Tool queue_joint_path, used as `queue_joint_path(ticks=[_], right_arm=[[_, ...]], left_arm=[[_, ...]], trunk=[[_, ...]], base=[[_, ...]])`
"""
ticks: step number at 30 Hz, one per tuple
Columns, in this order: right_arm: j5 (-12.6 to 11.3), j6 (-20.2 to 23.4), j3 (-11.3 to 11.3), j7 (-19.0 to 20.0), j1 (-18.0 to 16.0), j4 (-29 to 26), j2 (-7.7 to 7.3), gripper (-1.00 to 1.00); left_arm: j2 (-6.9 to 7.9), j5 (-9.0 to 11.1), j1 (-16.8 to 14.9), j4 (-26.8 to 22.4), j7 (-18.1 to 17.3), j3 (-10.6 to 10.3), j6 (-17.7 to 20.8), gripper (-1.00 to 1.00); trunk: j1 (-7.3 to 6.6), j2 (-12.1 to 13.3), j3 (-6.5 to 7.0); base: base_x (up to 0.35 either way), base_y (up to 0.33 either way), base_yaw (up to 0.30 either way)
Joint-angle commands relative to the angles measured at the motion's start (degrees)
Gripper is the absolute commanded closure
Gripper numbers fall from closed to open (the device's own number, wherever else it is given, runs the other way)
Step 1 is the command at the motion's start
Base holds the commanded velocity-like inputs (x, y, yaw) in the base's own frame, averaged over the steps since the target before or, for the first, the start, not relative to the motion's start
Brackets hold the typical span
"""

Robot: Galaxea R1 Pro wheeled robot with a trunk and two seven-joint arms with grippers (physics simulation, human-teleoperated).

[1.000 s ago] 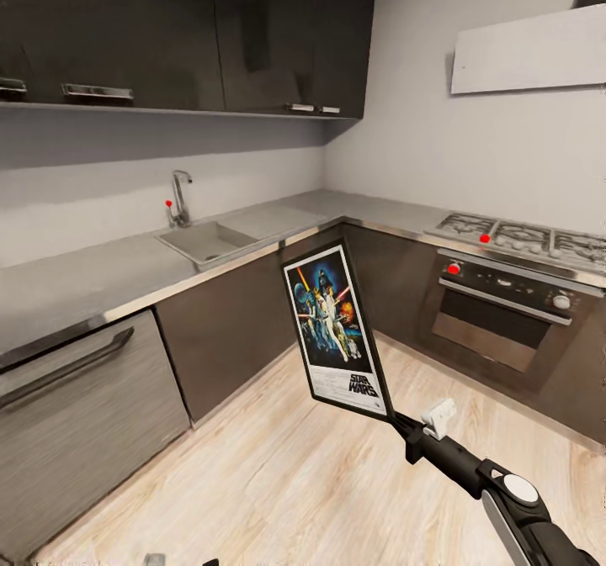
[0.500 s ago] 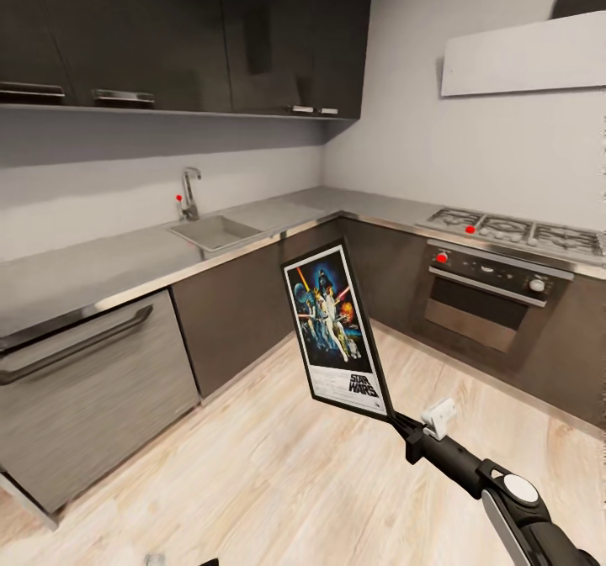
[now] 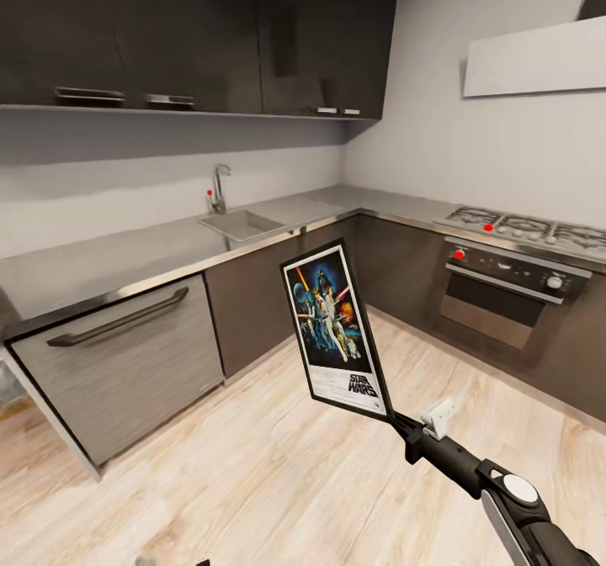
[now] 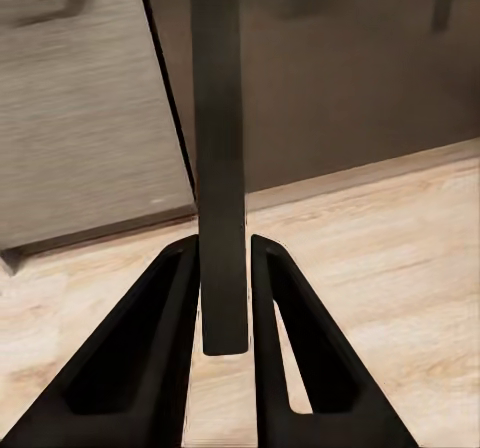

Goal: Pick up the poster from the kitchen countertop and hang it on one of the wall nails in the kitchen.

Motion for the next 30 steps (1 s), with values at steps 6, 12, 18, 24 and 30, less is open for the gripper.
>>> queue_joint_path(ticks=[6, 12, 18, 24, 30], right_arm=[[-0.7, 0.3, 0.1, 3.2, 0.0, 0.1, -0.10, 1.00], [-0.7, 0.2, 0.0, 9.7, 0.1, 0.1, -0.10, 1.00], [-0.8, 0.1, 0.1, 12.0, 0.0, -1.0, 2.10, 1.00], [-1.2, -2.8, 0.2, 10.3, 0.0, -1.5, 4.36, 1.00], [-1.8, -7.5, 0.5, 10.0, 0.0, -1.3, 6.01, 1.00]], left_arm=[[0.10, 0.5, 0.0, 0.1, -1.2, -0.2, 0.6, -1.00], [0.11, 0.6, 0.0, 1.2, -1.4, 0.5, 0.6, -1.00], [0.09, 0.4, 0.0, 3.9, -2.9, 6.5, 0.6, -1.00], [0.04, 0.3, 0.0, 4.0, -3.0, 6.8, 0.6, -1.00], [0.03, 0.3, 0.0, 4.0, -3.0, 6.9, 0.6, -1.00]], trunk=[[-0.03, 0.0, -0.04], [-0.03, 0.0, -0.04], [-0.03, 0.0, -0.04], [-0.03, 0.0, -0.04], [-0.03, 0.0, -0.04]], base=[[-0.317, 0.077, 0.017], [-0.249, 0.034, 0.003], [-0.034, 0.004, 0.000], [-0.002, 0.000, 0.000], [0.000, 0.000, 0.000]])
